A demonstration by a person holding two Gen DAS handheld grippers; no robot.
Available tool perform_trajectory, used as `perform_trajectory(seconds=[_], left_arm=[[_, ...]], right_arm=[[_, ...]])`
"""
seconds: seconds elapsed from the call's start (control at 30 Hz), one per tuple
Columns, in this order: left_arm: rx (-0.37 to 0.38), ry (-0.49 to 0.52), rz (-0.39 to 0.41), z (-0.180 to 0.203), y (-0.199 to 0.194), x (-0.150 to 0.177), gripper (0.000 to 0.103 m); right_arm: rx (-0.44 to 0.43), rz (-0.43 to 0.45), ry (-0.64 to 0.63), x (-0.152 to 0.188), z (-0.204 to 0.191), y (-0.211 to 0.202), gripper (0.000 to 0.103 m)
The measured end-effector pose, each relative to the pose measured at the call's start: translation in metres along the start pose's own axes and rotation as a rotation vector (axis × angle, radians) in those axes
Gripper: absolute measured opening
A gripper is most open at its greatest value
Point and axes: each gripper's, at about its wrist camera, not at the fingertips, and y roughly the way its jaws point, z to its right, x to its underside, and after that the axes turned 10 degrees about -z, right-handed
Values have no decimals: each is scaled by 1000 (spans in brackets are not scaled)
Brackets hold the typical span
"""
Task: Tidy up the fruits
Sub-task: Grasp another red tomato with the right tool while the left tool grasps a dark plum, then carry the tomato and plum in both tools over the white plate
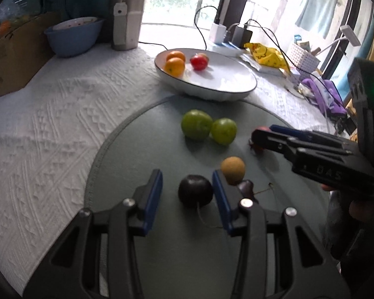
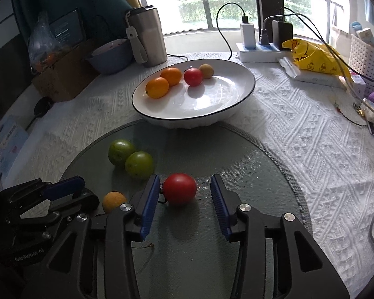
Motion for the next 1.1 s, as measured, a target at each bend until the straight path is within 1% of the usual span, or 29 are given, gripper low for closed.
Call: perform_trajectory(seconds=[0.23,0.27,0.3,0.33,0.37,0.47,0.73,1.1], left_arm=[[-1,27,8,2,0,2,43],[1,32,8,2,-1,3,42],[-2,39,9,3,-1,3,42],[-3,44,9,3,-1,3,40],[-5,50,9,4,0,4,36],[-7,62,7,5,0,4,29],[7,78,20,9,-6,2,29],[6,99,63,11,-18,-21,29]], right_arm=[[-3,-10,-17,0,-4,4,44],[-3,-10,-19,0,-5,4,41],[-3,-11,-21,0,-5,5,36],[-2,-13,-26,0,-6,5,32],[-1,-13,-29,1,-7,5,32],[0,-10,-31,1,-6,4,31],[2,13,-33,-2,-6,-6,31],[9,52,-26,-20,1,-20,31]])
